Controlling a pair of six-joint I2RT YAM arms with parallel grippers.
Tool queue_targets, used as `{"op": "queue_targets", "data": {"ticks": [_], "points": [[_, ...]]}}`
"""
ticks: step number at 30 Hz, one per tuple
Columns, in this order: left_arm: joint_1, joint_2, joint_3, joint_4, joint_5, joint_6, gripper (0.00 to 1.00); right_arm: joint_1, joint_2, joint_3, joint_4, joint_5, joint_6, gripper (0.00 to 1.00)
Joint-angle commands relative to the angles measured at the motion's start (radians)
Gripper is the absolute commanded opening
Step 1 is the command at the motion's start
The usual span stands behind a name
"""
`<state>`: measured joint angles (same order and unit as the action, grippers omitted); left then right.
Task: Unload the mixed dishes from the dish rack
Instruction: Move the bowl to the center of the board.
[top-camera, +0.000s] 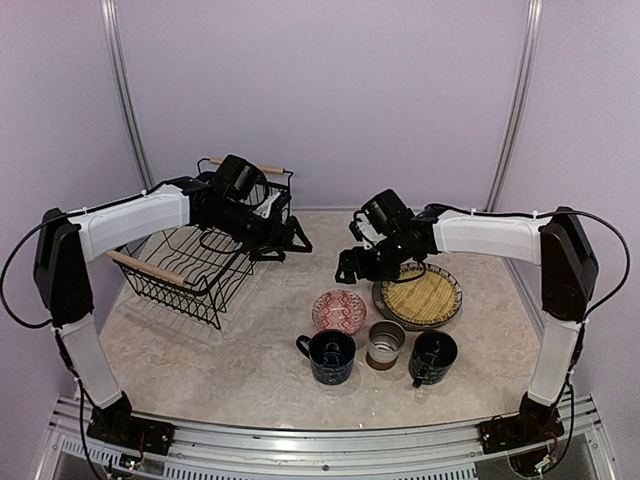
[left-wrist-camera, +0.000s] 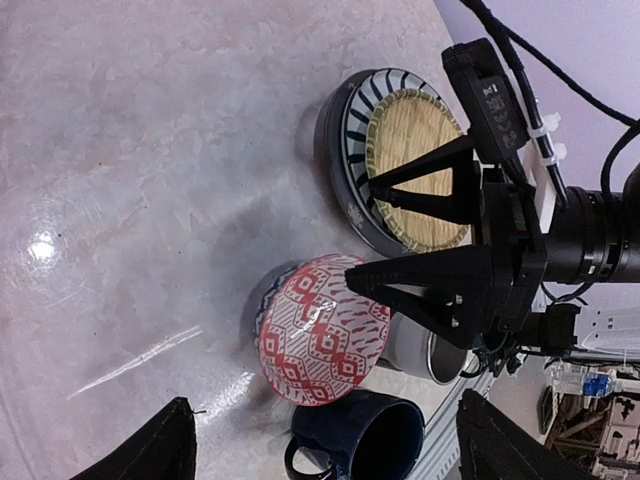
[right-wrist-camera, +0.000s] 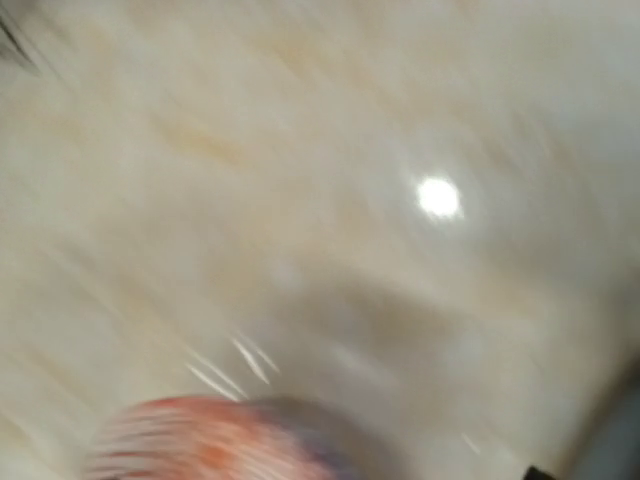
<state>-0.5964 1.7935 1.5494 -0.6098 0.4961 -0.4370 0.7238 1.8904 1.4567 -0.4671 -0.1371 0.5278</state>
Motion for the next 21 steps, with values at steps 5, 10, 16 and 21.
{"op": "queue_targets", "data": {"ticks": [5,10,16,21], "points": [[-0.033,0.148,0.075,-0.074,0.101,-0.008,0.84,0.037,0.045,-0.005,-0.206,0.085,-0.109,0.75],[-0.052,0.17,0.073,-0.055,0.096,-0.03,0.83,0.076,0.115,0.015,-0.206,0.087,-0.116,0.65],[-0.041,0.131,0.046,-0.046,0.029,-0.025,0.83,0.091,0.154,0.043,-0.2,0.14,-0.098,0.38],[-0.011,0.063,-0.026,-0.01,0.0,-0.039,0.83,0.089,0.15,0.067,-0.164,0.198,-0.08,0.07]]}}
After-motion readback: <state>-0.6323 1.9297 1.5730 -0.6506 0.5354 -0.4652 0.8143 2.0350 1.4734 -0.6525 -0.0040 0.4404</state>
